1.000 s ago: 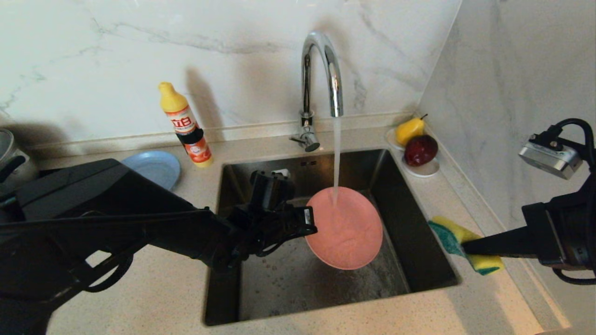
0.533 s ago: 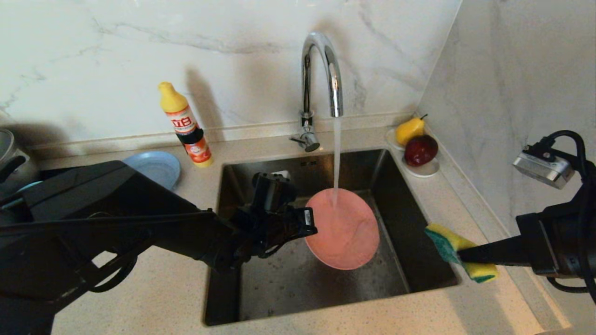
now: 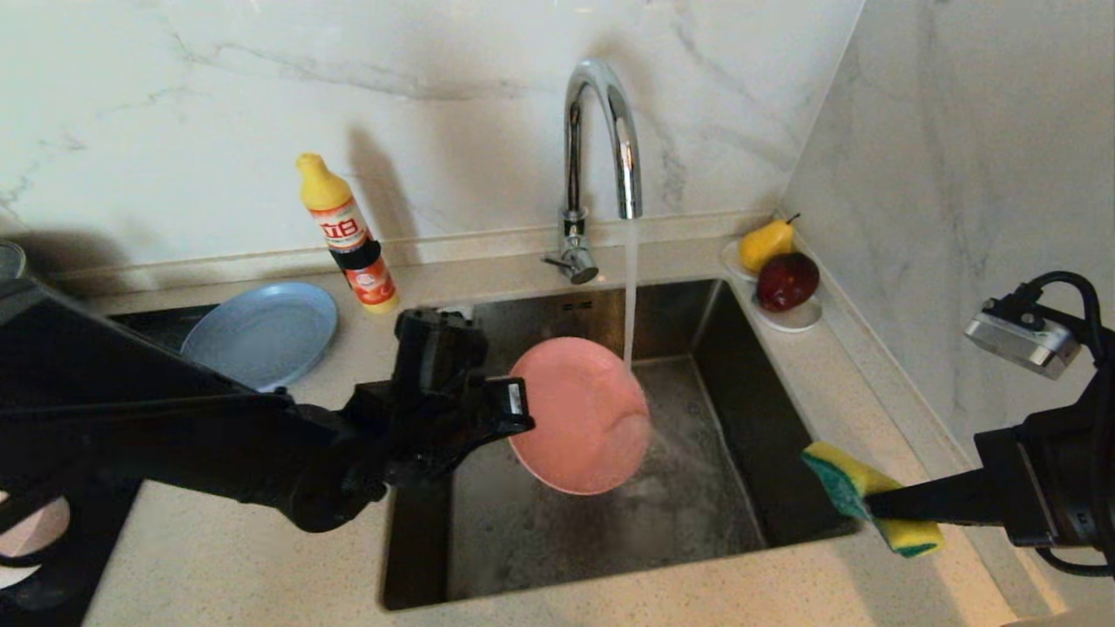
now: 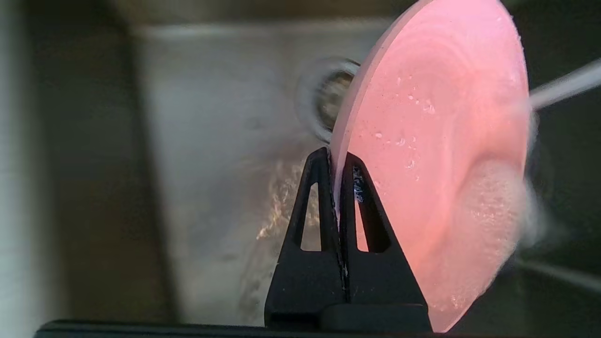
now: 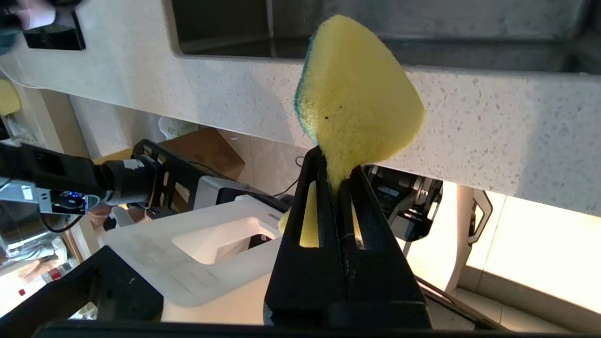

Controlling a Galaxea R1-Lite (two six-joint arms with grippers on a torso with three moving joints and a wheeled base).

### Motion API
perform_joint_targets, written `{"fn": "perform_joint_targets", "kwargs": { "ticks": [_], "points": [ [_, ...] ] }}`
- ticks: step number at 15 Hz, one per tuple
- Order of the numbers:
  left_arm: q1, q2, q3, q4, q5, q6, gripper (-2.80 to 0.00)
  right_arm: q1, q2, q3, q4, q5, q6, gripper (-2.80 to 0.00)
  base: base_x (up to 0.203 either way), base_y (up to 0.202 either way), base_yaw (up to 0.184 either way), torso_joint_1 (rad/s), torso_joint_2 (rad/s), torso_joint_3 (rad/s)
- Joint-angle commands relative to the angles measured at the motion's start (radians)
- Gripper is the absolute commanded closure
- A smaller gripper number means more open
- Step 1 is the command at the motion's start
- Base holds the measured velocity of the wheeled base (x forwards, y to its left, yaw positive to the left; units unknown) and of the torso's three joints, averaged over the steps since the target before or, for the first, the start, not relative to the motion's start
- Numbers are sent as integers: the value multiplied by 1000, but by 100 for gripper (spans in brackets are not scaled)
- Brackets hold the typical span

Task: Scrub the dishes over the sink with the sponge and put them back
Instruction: Rinse the plate

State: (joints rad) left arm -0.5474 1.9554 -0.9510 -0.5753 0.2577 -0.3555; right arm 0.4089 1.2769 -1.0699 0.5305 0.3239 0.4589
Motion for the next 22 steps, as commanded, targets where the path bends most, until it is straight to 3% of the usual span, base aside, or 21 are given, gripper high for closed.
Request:
{"fn": "perform_joint_targets", "kwargs": {
  "ticks": [1,7,8,14,19,22],
  "points": [
    [33,-155,83,-7,36,34,0,1,1,6,3,1,3,0,0,0,0,0,0,0],
    [206,-322,203,-53,68,261,0,1,18,57,-31,1,6,0,0,0,0,0,0,0],
    [219,-333,204,-54,74,274,0,1,22,66,-60,1,6,0,0,0,0,0,0,0],
    [251,-358,184,-64,107,435,0,1,44,83,-80,3,4,0,0,0,0,0,0,0],
    [251,-363,186,-228,122,626,0,2,58,97,-82,20,4,0,0,0,0,0,0,0],
    [251,-355,182,-241,133,656,0,1,59,118,-123,20,6,0,0,0,0,0,0,0]
  ]
}}
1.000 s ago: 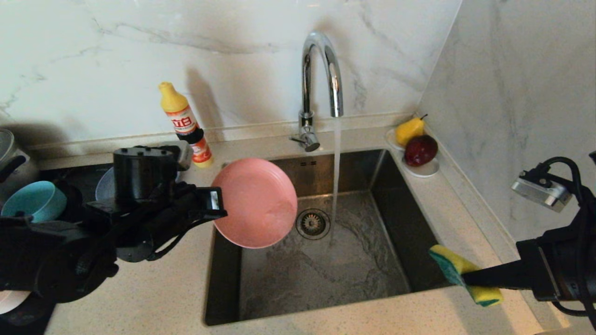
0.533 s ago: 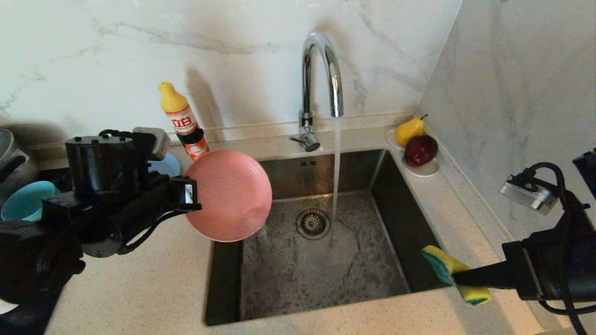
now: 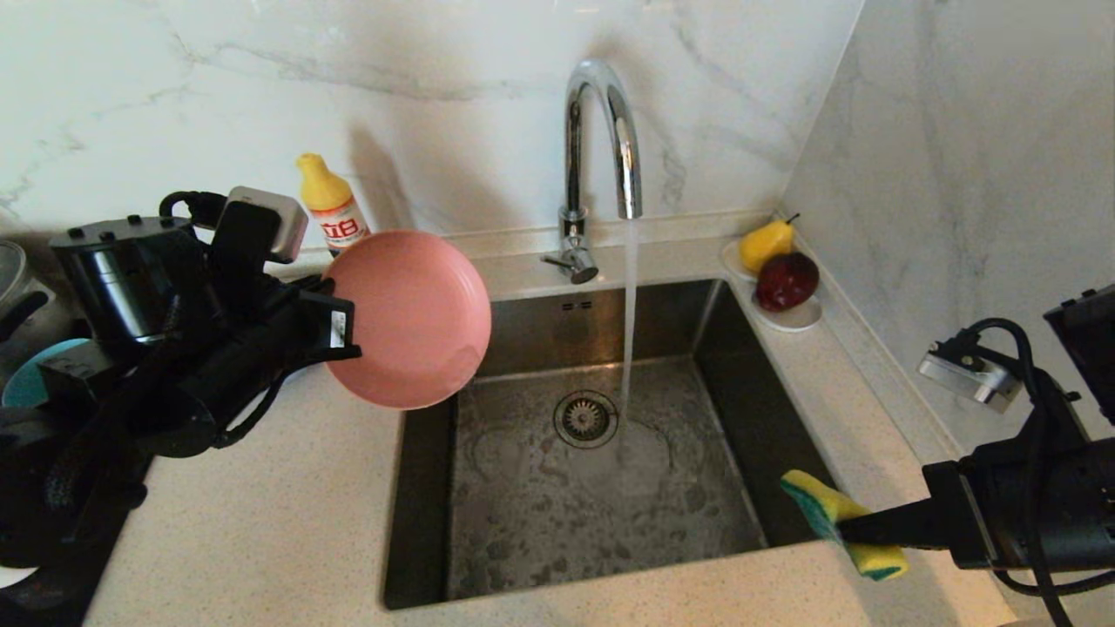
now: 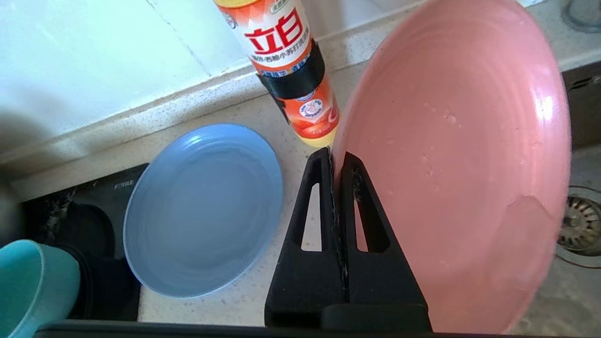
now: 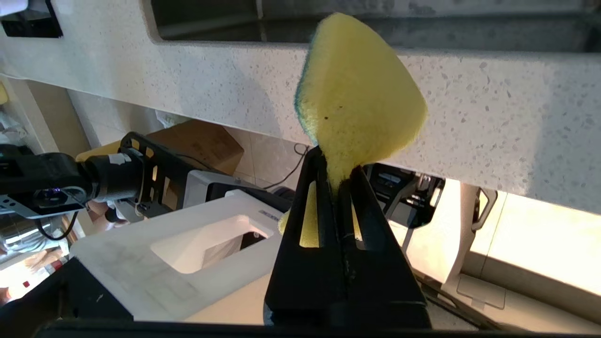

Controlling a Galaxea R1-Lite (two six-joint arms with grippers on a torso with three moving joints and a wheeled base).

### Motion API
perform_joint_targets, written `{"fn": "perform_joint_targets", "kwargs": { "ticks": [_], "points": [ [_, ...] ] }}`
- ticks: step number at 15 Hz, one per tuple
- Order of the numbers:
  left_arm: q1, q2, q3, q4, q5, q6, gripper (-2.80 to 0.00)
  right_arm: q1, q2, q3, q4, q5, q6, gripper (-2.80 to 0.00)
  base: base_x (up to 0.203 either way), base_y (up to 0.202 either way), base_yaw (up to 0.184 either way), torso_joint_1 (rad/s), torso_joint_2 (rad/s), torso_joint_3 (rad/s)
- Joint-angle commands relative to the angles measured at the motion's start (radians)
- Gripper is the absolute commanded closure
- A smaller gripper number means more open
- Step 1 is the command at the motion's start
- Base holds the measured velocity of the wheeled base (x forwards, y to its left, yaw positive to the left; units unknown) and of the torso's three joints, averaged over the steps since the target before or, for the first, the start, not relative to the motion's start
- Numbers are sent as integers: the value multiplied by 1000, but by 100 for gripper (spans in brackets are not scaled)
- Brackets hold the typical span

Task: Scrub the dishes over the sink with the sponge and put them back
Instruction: Rinse the plate, then place the plate on the table

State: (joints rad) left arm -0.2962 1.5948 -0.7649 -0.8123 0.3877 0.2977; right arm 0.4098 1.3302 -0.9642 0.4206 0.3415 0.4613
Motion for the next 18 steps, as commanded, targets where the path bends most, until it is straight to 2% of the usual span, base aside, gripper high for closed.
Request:
{"fn": "perform_joint_targets", "kwargs": {
  "ticks": [1,6,9,11,13,14,16,18],
  "points": [
    [0,5,-5,-4,4,5,0,0,6,19,-29,2,2,0,0,0,0,0,0,0],
    [0,0,-1,-5,5,9,0,0,23,28,-48,4,4,0,0,0,0,0,0,0],
    [3,-7,-5,21,3,-55,0,0,25,26,-48,2,4,0,0,0,0,0,0,0],
    [18,-34,-19,137,0,-112,0,0,15,25,-48,4,4,0,0,0,0,0,0,0],
    [42,-82,-65,355,-27,-251,0,0,21,31,-48,4,4,0,0,0,0,0,0,0],
    [61,-109,-97,486,-64,-334,0,0,24,35,-49,4,4,0,0,0,0,0,0,0],
    [138,-163,-178,760,-203,-515,0,0,24,38,-49,2,2,0,0,0,0,0,0,0],
    [234,-226,-230,942,-364,-649,0,-2,24,36,-49,2,2,0,0,0,0,0,0,0]
  ]
}}
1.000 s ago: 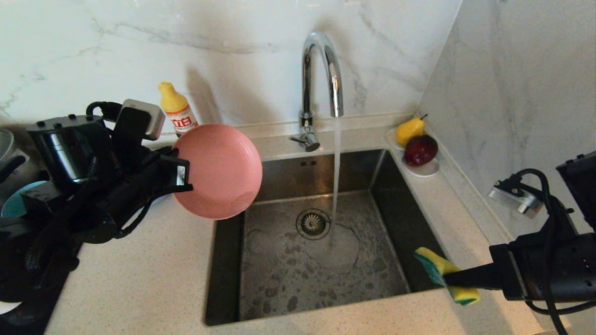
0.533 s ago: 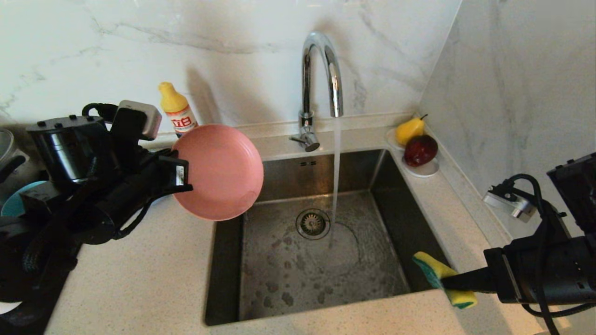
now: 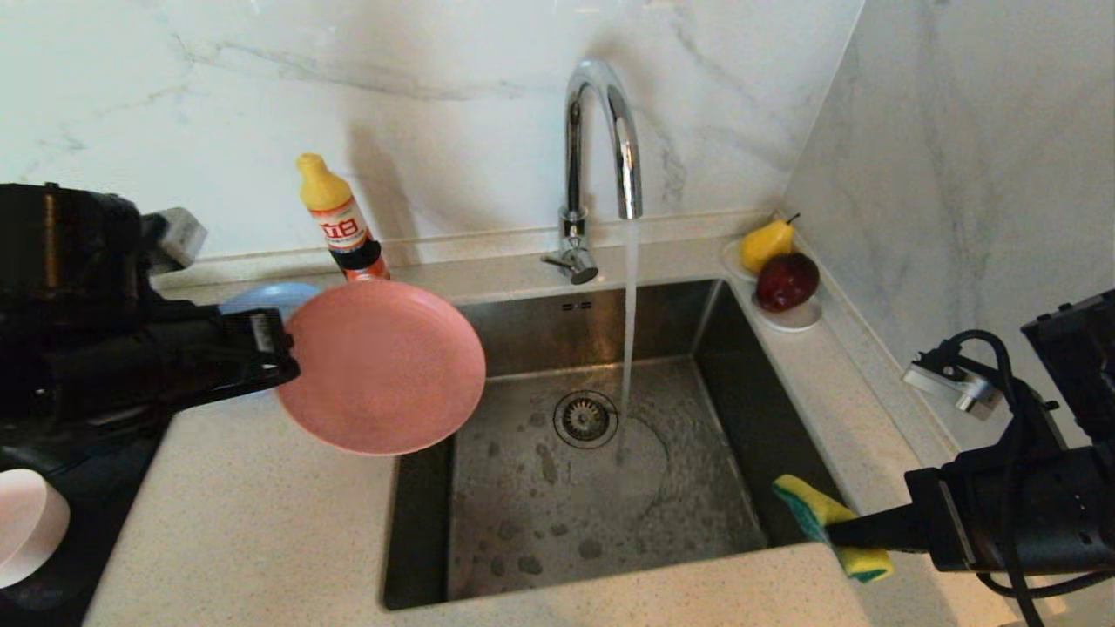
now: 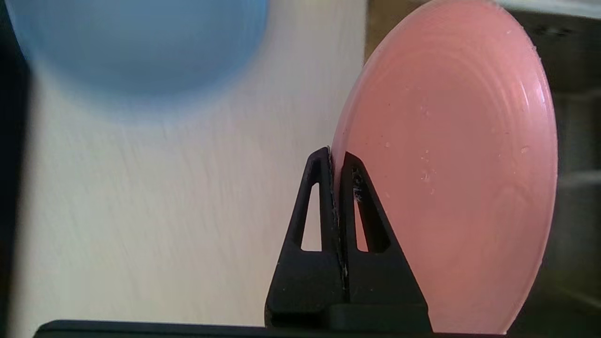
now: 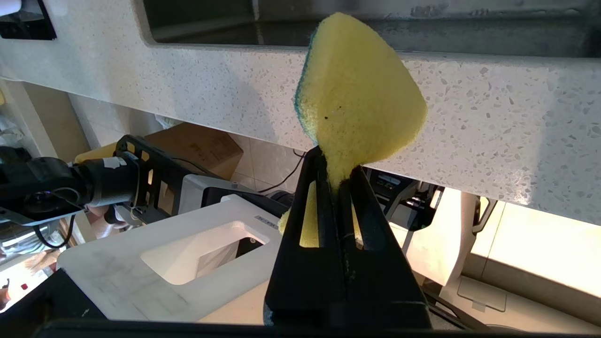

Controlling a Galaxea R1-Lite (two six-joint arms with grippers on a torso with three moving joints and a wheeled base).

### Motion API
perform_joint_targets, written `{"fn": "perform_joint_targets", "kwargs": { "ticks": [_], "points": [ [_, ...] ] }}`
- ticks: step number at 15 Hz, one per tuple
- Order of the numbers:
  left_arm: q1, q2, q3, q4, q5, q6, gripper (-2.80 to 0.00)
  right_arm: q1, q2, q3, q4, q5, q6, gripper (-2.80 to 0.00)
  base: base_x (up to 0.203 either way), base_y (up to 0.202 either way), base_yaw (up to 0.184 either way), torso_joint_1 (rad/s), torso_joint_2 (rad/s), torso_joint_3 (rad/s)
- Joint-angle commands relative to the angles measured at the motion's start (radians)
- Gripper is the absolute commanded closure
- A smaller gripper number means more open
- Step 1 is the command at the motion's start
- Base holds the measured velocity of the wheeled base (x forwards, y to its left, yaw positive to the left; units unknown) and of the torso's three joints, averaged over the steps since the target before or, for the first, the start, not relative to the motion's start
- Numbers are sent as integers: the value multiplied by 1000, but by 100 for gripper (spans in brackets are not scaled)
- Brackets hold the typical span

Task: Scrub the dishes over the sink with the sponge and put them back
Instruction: Place the plate on the table

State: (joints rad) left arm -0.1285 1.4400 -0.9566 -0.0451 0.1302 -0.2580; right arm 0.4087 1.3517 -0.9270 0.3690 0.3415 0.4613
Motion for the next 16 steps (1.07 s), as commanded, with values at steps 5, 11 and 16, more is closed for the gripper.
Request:
{"fn": "perform_joint_targets", "kwargs": {
  "ticks": [5,11,16],
  "points": [
    [277,-158,-17,286,-210,-183,0,1,40,-13,1,2,-3,0,0,0,0,0,0,0],
    [401,-189,211,289,-213,-104,0,-1,76,-1,-16,2,-1,0,0,0,0,0,0,0],
    [496,-96,275,176,-253,-97,0,-2,80,2,-21,2,-3,0,0,0,0,0,0,0]
  ]
}}
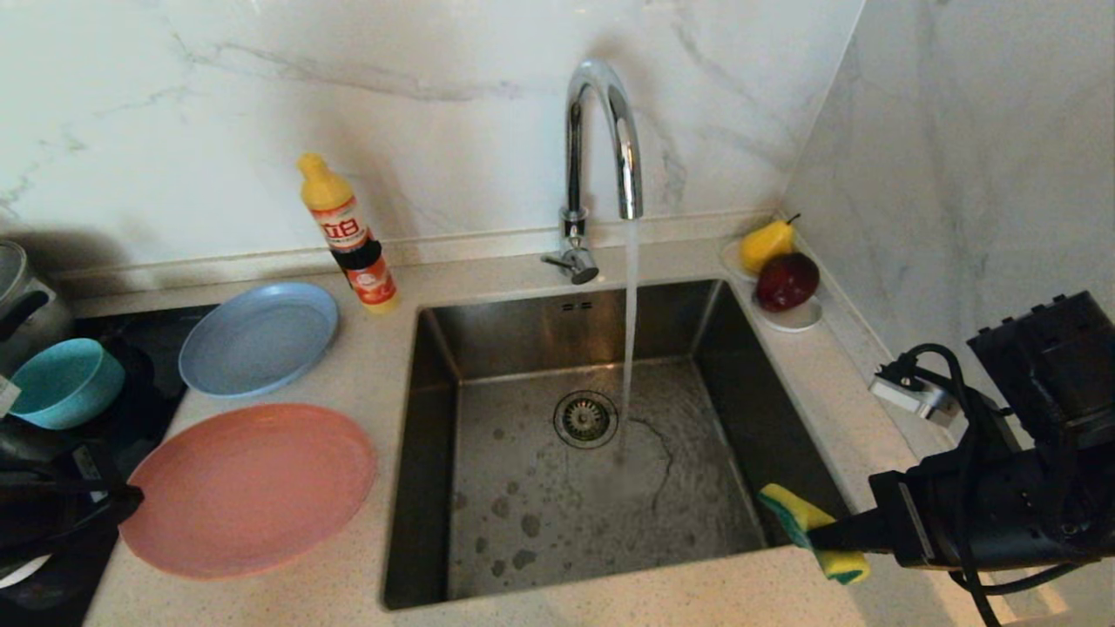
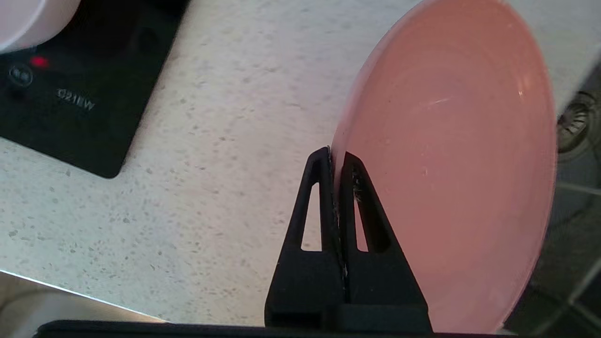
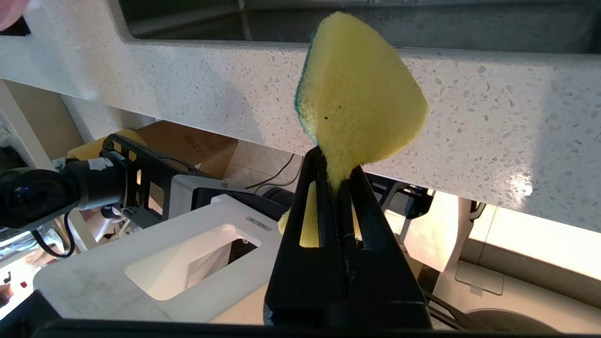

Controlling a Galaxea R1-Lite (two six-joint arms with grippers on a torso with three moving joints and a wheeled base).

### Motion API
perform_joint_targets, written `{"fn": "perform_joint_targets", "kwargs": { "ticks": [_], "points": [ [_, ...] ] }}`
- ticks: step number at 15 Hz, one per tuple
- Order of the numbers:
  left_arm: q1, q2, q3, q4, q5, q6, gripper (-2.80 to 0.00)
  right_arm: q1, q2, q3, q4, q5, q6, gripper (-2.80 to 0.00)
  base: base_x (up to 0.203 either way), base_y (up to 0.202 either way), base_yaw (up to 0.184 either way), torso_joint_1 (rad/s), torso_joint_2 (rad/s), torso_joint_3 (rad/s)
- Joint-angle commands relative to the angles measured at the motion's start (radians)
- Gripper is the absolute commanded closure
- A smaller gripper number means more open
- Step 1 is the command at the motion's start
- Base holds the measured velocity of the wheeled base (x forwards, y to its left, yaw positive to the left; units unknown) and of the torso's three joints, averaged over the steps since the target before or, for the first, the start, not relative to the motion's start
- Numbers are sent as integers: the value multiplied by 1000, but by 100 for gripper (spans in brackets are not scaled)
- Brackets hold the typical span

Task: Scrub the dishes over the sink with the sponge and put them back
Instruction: Place the plate on the table

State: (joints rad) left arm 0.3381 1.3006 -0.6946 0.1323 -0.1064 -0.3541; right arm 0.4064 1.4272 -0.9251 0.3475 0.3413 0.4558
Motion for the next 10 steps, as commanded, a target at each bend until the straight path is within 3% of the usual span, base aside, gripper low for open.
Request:
{"fn": "perform_joint_targets", "kwargs": {
  "ticks": [1,3,7,10],
  "points": [
    [45,61,16,-6,-28,8,0,0,11,-1,1,2,3,0,0,0,0,0,0,0],
    [95,111,17,-43,-73,30,0,0,21,-6,1,2,3,0,0,0,0,0,0,0],
    [209,151,18,-117,-241,94,0,1,29,-8,1,3,1,0,0,0,0,0,0,0],
    [268,214,25,-176,-276,163,0,2,42,-11,0,4,1,0,0,0,0,0,0,0]
  ]
}}
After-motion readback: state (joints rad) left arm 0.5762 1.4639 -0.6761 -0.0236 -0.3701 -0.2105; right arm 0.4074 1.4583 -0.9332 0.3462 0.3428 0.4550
